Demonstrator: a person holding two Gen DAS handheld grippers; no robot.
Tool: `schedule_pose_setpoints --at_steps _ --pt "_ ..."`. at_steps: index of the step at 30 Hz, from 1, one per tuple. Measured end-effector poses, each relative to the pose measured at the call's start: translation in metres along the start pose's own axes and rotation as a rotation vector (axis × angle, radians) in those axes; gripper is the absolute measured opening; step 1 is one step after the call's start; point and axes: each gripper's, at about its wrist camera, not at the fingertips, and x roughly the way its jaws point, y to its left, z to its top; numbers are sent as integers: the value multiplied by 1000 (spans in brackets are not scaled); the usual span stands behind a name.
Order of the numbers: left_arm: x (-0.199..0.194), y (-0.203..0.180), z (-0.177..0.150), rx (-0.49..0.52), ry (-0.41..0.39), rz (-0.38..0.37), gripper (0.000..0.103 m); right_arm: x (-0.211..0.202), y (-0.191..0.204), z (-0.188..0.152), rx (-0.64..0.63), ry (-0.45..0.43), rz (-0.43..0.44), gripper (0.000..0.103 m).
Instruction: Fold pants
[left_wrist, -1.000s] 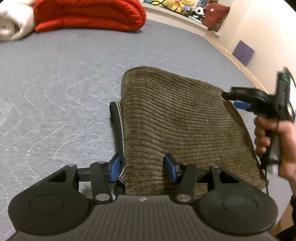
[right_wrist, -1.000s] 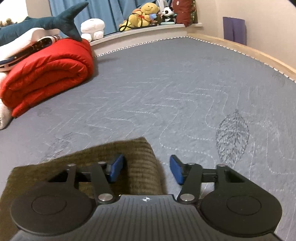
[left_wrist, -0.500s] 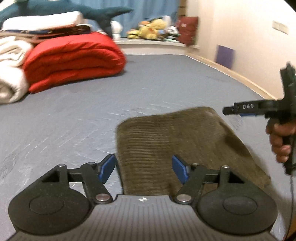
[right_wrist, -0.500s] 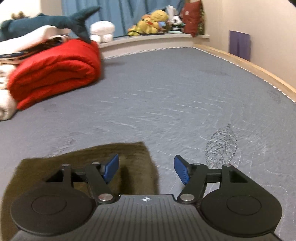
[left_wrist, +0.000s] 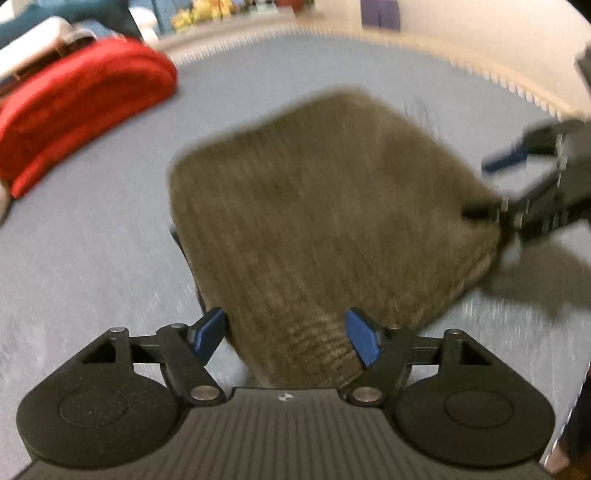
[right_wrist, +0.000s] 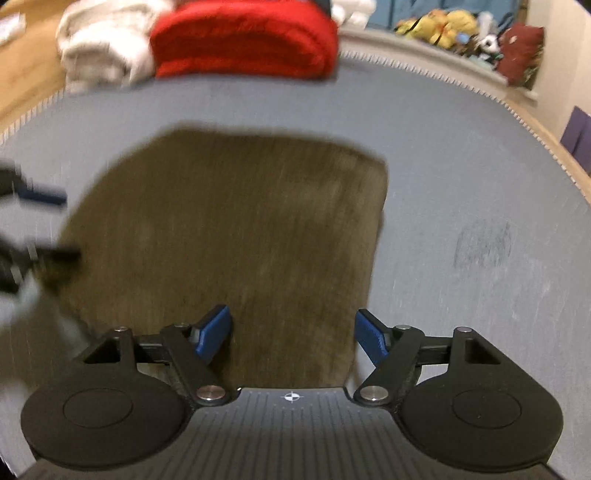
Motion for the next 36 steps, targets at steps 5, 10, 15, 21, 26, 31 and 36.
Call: schedule_pose_setpoints --at_steps 5,10,15,21,26,31,36 --pt "-21 6 10 -95 -14 67 85 -17 5 8 5 -19 -51 77" --pt "-68 -1 22 -107 -105 136 91 -58 30 18 -85 -124 -179 79" --pt "-119 0 25 -186 -171 204 102 -107 38 35 17 -204 -158 88" --pt "-131 -7 12 -369 -162 118 102 -138 25 21 236 -229 -68 96" --pt "-93 -32 -12 -445 -32 169 102 -98 16 -16 337 -192 -128 95" --pt "-88 -44 -3 -390 -58 151 103 -94 12 -27 383 -181 -126 96" --pt "-73 -31 -4 -457 -2 129 103 -90 18 -30 301 -164 -147 97"
